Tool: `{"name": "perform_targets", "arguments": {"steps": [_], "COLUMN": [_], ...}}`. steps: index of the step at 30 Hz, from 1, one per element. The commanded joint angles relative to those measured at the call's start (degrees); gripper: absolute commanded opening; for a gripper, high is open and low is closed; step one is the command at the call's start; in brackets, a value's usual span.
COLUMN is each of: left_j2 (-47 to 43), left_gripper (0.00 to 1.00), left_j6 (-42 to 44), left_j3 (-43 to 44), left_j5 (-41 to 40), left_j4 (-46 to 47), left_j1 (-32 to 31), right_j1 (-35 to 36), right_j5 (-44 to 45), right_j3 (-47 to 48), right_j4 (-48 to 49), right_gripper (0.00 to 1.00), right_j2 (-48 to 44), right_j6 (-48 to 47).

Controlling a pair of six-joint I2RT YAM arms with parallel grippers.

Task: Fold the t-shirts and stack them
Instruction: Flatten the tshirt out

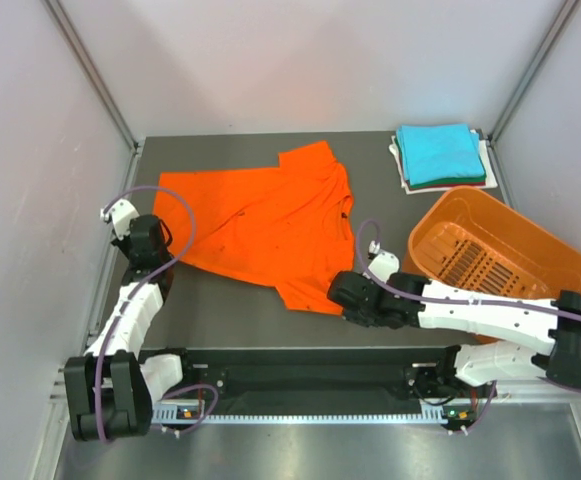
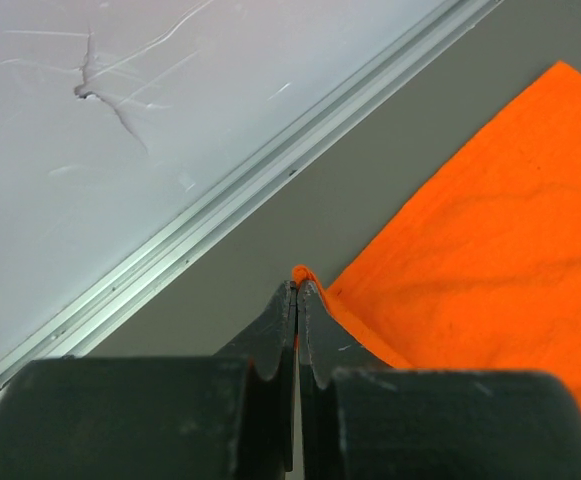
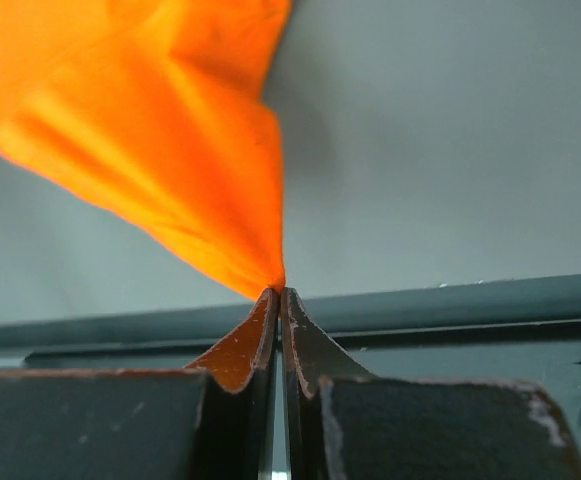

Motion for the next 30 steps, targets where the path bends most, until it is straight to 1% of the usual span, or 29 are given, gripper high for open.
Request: {"name": "perform_targets", "arguments": {"steps": [1,6,13,18,20,21,25,26,29,30], "left_j2": [-2.85,-4.51,-6.45,-7.86,-8.64,-9.0,-10.93,-12.15,-14.0,-14.36], "left_gripper": [0.0,0.0,0.0,0.0,0.0,0.0,0.0,0.0,0.0,0.0], "left_j6": [0.94,0.15,1.29,1.91,2.0,1.91,1.47,1.73,1.91,1.82], "left_j3": [-1.07,-1.07,-0.46,0.07,0.33,0.94,2.97,3.41,5.86,7.61], "left_j5": [-0.64,-0.64,-1.17,-1.43,-0.3,0.32,3.83,6.54,10.94,11.74], "left_j4": [-1.99,-4.01,-6.29,-6.74,-6.74,-8.48,-9.47,-9.38,-9.29,-9.38], "left_j1": [-0.05,-0.05,-0.05,-0.05,-0.05,-0.05,-0.05,0.04,-0.05,-0.05], "right_j1": [1.95,1.95,1.95,1.95,1.87,1.95,1.34,1.25,-0.41,-0.94], "right_j5": [0.06,-0.38,2.78,3.75,4.98,5.51,9.54,10.77,15.52,16.66], "right_j3": [0.77,0.59,3.22,5.94,7.18,8.4,12.97,14.2,20.7,24.2], "right_j4": [-0.96,-4.64,-14.84,-17.57,-17.92,-17.84,-17.84,-18.19,-20.38,-20.47], "right_gripper": [0.0,0.0,0.0,0.0,0.0,0.0,0.0,0.0,0.0,0.0], "right_j2": [-3.91,-5.15,-7.08,-8.14,-8.23,-8.14,-8.4,-8.58,-9.89,-10.25], "right_j6": [-0.57,-1.09,-3.56,-6.71,-7.94,-9.52,-15.58,-16.55,-21.29,-22.18]}}
